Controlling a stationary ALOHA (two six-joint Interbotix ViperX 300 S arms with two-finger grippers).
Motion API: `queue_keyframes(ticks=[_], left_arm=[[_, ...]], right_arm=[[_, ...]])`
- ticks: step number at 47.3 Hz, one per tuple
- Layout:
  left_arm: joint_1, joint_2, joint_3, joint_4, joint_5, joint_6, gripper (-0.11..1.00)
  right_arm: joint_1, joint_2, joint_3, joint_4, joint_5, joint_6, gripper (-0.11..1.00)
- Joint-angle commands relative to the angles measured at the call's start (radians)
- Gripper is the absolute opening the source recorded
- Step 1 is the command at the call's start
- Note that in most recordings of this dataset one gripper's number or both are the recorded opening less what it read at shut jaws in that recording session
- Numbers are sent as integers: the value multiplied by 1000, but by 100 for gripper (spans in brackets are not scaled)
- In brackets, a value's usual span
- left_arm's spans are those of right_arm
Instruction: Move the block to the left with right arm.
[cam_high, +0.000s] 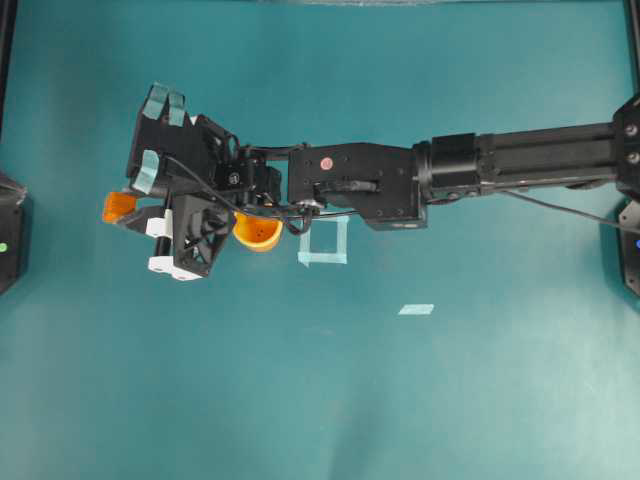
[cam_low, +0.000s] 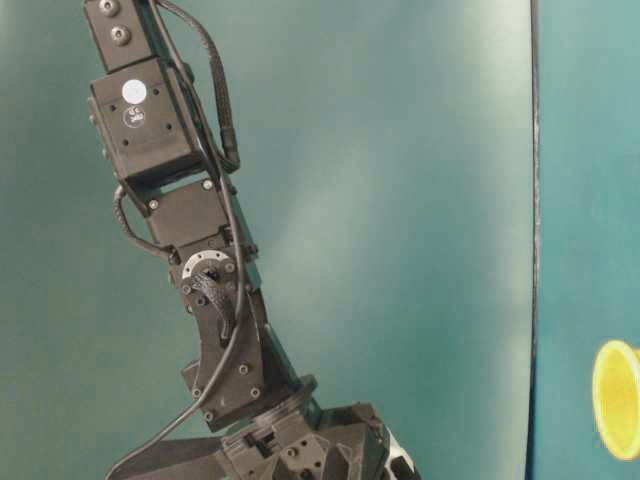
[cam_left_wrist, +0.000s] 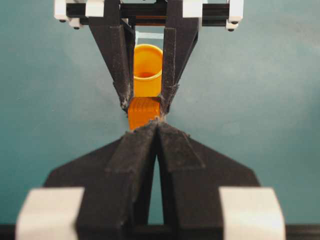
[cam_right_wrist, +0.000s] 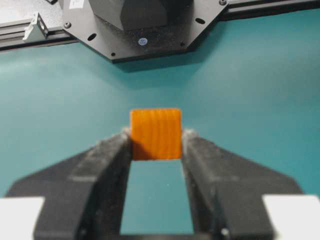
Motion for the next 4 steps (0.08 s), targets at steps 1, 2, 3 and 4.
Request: queue_keyframes(ticks=[1,2,3,4], left_arm=[[3,8,-29,2,-5,0,0],[2,8,-29,2,-5,0,0],[2,8,-29,2,-5,0,0],[3,8,-28,2,-5,0,0]], right_arm=[[2,-23,-18,-2,-9,3,38],[2,-23,-18,-2,-11,3,38],[2,-23,-18,-2,-9,3,38],[2,-23,-18,-2,-11,3,38]])
